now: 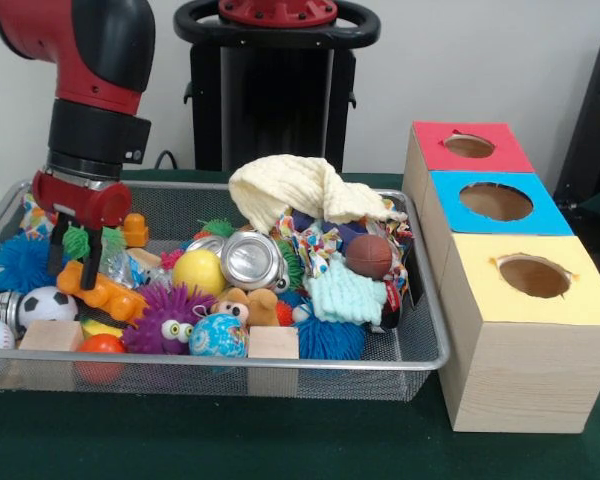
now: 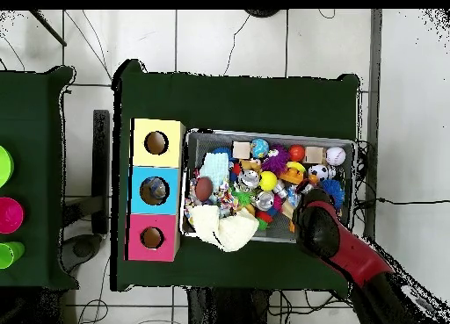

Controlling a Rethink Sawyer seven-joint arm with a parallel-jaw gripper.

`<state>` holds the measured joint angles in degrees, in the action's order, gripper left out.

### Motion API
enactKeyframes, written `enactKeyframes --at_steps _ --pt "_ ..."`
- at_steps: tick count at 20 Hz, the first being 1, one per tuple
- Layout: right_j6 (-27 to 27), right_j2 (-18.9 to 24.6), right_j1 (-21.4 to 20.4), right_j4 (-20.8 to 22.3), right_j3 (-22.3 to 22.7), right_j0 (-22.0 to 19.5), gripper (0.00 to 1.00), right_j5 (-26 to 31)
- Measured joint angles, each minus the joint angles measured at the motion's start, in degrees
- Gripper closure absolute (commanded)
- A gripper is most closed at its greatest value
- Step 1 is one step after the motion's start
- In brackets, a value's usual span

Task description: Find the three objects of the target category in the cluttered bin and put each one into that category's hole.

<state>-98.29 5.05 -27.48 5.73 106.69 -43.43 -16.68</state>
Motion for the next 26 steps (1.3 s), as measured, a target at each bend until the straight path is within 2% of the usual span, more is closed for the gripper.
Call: enactKeyframes --at_steps 26 --pt "0.0 0.85 -1.85 0.02 1.03 -0.09 0.0 1.77"
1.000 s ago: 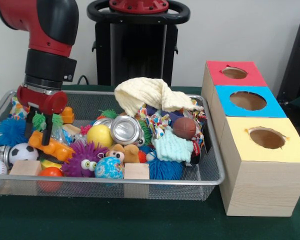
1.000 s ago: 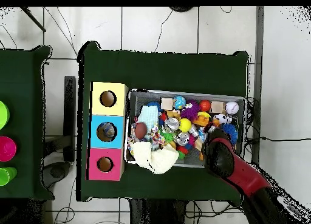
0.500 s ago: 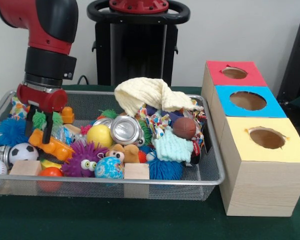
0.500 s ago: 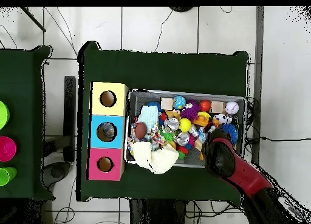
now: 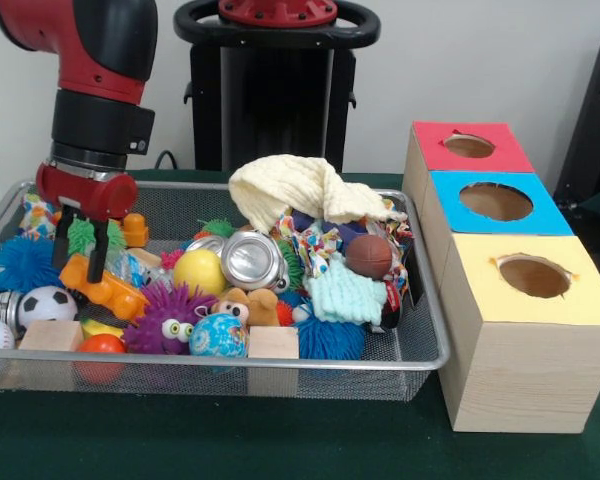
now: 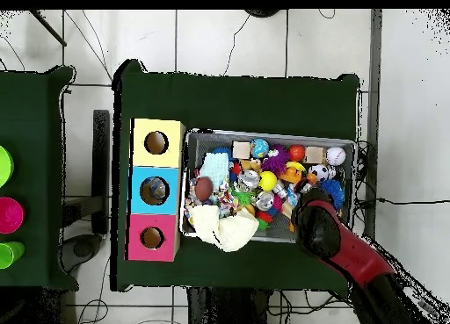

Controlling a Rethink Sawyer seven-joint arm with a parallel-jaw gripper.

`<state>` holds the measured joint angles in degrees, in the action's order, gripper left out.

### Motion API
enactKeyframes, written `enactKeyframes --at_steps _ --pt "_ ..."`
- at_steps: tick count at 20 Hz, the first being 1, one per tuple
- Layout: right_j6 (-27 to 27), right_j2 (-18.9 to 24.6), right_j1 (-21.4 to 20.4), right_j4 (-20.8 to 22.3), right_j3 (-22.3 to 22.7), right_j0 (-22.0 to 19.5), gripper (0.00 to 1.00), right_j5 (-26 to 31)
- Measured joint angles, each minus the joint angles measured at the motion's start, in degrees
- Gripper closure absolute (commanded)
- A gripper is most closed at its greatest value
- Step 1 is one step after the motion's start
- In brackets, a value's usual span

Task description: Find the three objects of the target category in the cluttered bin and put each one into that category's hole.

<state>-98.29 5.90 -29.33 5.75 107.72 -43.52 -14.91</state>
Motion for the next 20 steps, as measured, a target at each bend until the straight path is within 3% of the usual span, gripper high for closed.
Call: enactKeyframes --at_steps 12,20 --pt "0.0 -0.24 0.44 -0.02 0.08 -0.1 0.0 -0.01" --pt "0.0 -4.57 -1.07 -1.8 0.11 5.49 0.0 1.63"
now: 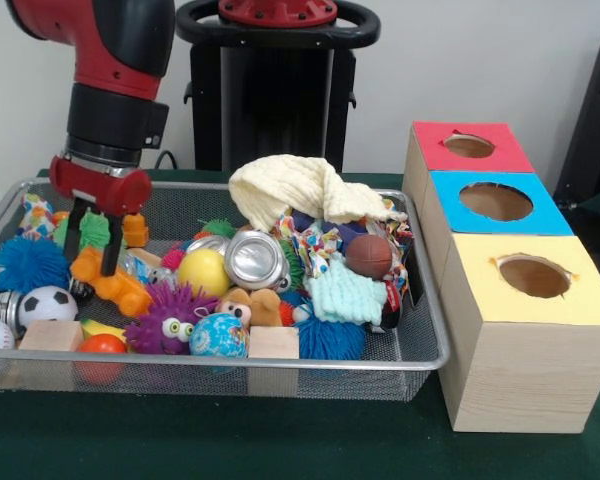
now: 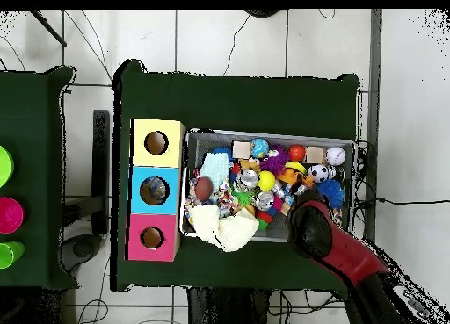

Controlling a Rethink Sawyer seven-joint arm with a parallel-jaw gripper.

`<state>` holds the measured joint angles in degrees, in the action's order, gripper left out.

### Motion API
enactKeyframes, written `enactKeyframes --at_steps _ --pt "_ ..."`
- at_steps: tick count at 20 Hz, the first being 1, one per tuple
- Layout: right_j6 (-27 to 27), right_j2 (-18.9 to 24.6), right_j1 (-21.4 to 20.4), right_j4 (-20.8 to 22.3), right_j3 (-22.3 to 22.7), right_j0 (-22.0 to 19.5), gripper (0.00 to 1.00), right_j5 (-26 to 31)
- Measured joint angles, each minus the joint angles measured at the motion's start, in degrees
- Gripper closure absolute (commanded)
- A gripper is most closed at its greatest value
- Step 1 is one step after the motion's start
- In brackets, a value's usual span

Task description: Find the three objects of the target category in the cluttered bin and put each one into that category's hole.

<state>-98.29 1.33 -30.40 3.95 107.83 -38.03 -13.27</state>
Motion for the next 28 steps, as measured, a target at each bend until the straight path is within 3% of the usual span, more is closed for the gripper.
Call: enactKeyframes --at_steps 6,28 --pt "0.0 -0.63 -1.9 -0.67 0.02 1.1 0.0 3.74" --pt "0.0 -0.68 -3.92 -0.75 0.07 1.64 0.0 7.27"
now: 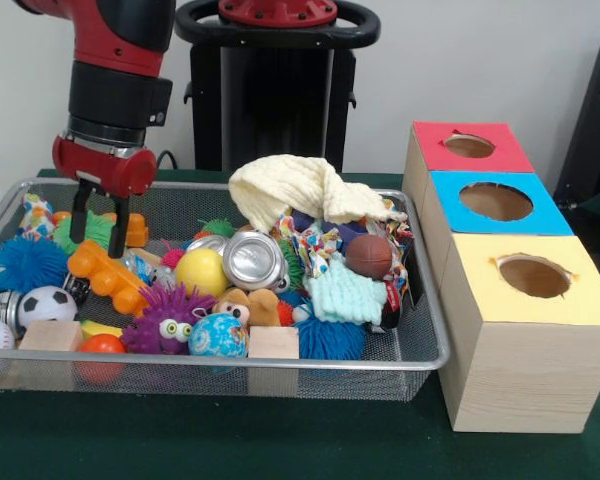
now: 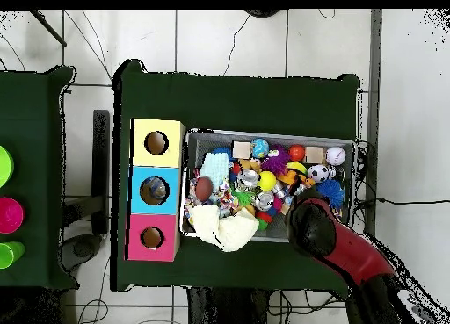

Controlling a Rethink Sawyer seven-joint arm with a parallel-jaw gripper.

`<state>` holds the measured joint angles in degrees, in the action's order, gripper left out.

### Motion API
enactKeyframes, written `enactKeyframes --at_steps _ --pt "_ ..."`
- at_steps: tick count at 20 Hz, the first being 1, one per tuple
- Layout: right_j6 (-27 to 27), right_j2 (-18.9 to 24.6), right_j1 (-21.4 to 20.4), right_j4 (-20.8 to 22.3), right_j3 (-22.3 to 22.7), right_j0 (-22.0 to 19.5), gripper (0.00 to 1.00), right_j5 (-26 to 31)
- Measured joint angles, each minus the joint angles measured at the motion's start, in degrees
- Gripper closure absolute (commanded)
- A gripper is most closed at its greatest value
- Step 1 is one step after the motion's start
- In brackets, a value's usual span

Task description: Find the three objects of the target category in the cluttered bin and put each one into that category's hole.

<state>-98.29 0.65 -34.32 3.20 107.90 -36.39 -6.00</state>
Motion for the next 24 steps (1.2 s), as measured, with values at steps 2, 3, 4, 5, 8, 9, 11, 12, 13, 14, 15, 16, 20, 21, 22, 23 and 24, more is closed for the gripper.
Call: enactKeyframes --at_steps 2,3,4,5,8,9,11,12,13,14,15,16,20,21,22,23,24 --pt "0.0 -0.68 -1.5 -0.34 0.01 1.34 0.0 1.83" --pt "0.0 -0.92 -1.87 -0.46 0.01 1.73 0.0 2.41" --pt "0.0 -1.29 -2.36 -0.61 0.02 2.3 0.0 3.22" --pt "0.0 -1.5 -2.65 -0.68 0.02 2.63 0.0 3.67" --pt "0.0 -3.14 -5.37 -1.2 0.06 5.51 0.0 8.44" --pt "0.0 -3.51 -6.15 -1.31 0.07 6.23 0.0 9.82" --pt "0.0 -3.94 -7.19 -1.42 0.09 7.09 0.0 11.55" --pt "0.0 -4.27 -8.26 -1.57 0.09 7.75 0.0 13.22" --pt "0.0 -4.44 -8.85 -1.66 0.11 7.98 0.0 13.93" --pt "0.0 -4.54 -9.36 -1.75 0.14 7.97 0.0 14.2" --pt "0.0 -4.63 -9.87 -1.84 0.17 7.96 0.0 14.47" --pt "0.0 -4.62 -10.06 -1.85 0.17 7.8 0.0 14.46" --pt "0.0 -4.63 -9.8 -1.84 0.2 6.53 0.0 13.69" --pt "0.0 -4.61 -9.55 -1.84 0.22 6.17 0.0 13.29" --pt "0.0 -4.63 -9.34 -1.82 0.24 5.91 0.0 12.94" --pt "0.0 -4.63 -8.75 -1.85 0.26 5.33 0.0 12.01" --pt "0.0 -4.63 -8.27 -1.84 0.28 4.95 0.0 11.22"
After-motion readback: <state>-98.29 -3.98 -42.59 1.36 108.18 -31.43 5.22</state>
